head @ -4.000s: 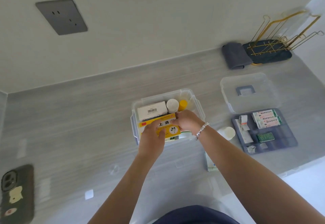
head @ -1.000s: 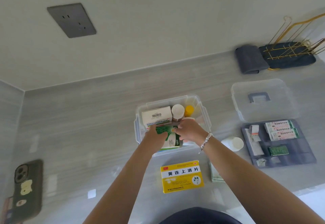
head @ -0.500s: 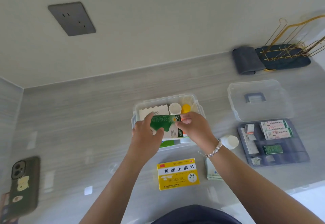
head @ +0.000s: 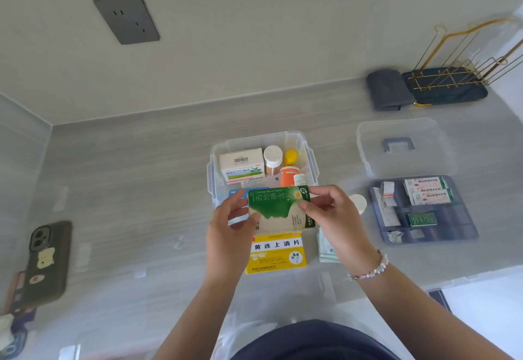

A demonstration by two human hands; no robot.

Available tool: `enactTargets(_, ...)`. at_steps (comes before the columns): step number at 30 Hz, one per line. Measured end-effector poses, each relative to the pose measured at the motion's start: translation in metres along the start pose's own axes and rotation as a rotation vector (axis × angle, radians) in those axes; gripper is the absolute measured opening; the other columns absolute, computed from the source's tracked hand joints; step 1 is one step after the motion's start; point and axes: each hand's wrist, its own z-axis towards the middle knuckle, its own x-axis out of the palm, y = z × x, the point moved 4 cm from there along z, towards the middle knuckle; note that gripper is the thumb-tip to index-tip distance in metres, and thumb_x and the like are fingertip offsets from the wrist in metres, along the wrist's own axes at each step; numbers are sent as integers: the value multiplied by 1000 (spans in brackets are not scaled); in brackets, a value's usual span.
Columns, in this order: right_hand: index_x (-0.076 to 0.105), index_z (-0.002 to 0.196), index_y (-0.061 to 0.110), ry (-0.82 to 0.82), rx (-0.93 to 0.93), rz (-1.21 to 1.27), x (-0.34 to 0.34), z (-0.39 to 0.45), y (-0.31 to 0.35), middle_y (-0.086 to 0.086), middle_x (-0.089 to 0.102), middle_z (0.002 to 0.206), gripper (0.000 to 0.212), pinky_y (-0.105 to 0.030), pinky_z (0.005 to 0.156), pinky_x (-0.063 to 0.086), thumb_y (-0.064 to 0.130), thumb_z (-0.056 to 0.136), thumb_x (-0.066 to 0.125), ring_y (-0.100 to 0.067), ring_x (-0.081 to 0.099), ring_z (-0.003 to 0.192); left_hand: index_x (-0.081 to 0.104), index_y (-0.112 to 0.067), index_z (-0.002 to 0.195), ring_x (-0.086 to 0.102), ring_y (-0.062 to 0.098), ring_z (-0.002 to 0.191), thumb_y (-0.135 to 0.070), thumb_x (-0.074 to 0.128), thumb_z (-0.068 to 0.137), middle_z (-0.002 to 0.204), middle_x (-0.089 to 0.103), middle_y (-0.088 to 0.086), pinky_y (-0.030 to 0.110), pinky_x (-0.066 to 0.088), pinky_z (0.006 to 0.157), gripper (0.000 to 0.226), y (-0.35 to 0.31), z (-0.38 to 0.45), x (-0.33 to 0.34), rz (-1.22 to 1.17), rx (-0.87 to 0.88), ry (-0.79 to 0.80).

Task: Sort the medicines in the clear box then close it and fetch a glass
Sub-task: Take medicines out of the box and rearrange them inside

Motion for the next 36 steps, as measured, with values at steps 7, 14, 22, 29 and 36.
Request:
enactTargets(7, 60, 96, 23, 23, 102, -136, 10, -15, -56, 6, 67, 78, 25, -19, 59, 46, 22, 75, 74, -10, 63, 72, 60, -28, 107, 61, 7, 97, 0, 63, 81, 108, 64, -2, 23, 55, 74, 38, 53, -24, 3, 39, -102, -5)
enactTargets(14, 59, 106, 14, 64, 208, -303, 35, -6, -105, 7, 62, 80, 30, -17, 52, 39, 20, 79, 70, -4, 56, 67, 61, -16, 111, 60, 11, 90, 4, 56, 82, 112, 65, 6, 18, 50, 69, 35, 102, -14, 13, 121, -214, 4)
enactTargets(22, 58, 100, 18, 60, 197, -348, 36, -2, -109, 15, 57, 73, 26, -15, 52, 39, 24, 78, 71, 1, 53, 65, 54, -17, 125, 60, 12, 89, 0, 55, 84, 111, 61, 7, 21, 50, 71, 45, 116, -4, 13, 211, -201, 70)
enactTargets(29, 59, 103, 17, 7, 185, -322, 26, -9, -92, 7, 59, 87, 27, -14, 56, 39, 26, 80, 69, 0, 53, 73, 54, -21, 124, 55, 11, 96, -12, 61, 86, 110, 53, -1, 7, 43, 68, 40, 94, -6, 6, 261, -95, 88)
enactTargets(36, 63, 99, 19, 6, 26, -127, 22, -7, -30, 5, 65, 83, 19, -28, 72, 54, 24, 81, 68, -13, 63, 79, 60, -29, 104, 60, 4, 84, -20, 55, 90, 98, 62, -7, 1, 43, 63, 17, 33, 10, 3, 153, 56, 47)
